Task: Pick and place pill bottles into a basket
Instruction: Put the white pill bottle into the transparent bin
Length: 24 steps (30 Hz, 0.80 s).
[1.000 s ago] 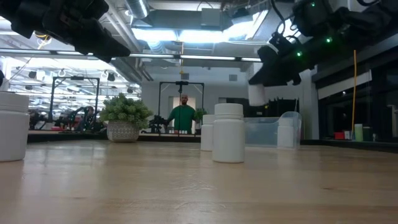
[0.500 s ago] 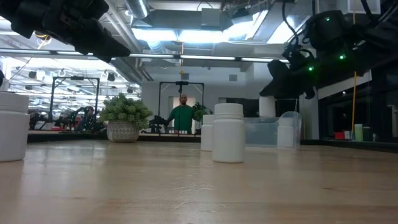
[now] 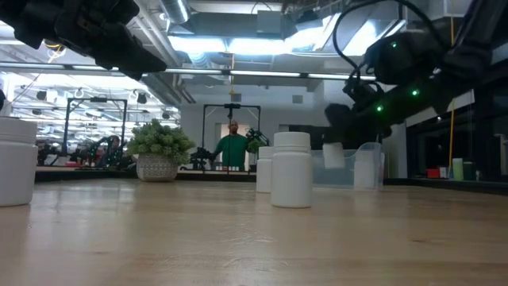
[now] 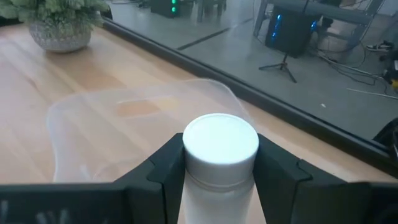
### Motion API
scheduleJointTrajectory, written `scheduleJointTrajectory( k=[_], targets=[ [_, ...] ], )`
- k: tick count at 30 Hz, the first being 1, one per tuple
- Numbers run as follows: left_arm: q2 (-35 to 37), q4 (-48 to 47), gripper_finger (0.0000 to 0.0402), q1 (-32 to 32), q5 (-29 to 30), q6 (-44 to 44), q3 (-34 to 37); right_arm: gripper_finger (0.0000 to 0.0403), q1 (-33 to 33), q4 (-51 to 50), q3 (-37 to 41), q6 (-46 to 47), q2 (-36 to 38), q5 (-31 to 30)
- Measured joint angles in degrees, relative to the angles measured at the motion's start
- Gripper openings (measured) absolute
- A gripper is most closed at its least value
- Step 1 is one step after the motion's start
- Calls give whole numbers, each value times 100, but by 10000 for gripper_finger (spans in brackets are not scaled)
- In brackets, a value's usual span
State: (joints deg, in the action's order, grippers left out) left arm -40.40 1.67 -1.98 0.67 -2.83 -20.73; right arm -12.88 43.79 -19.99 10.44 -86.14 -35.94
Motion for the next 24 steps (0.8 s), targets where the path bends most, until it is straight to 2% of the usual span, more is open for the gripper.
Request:
scheduleJointTrajectory(
  k=[14, 24],
  targets=[
    [0, 5, 7, -2, -1, -33, 0, 150, 0, 720, -3, 102, -741, -7],
    [0, 7, 3, 1, -2, -33, 0, 157, 0, 786, -9, -22, -786, -44]
  ],
)
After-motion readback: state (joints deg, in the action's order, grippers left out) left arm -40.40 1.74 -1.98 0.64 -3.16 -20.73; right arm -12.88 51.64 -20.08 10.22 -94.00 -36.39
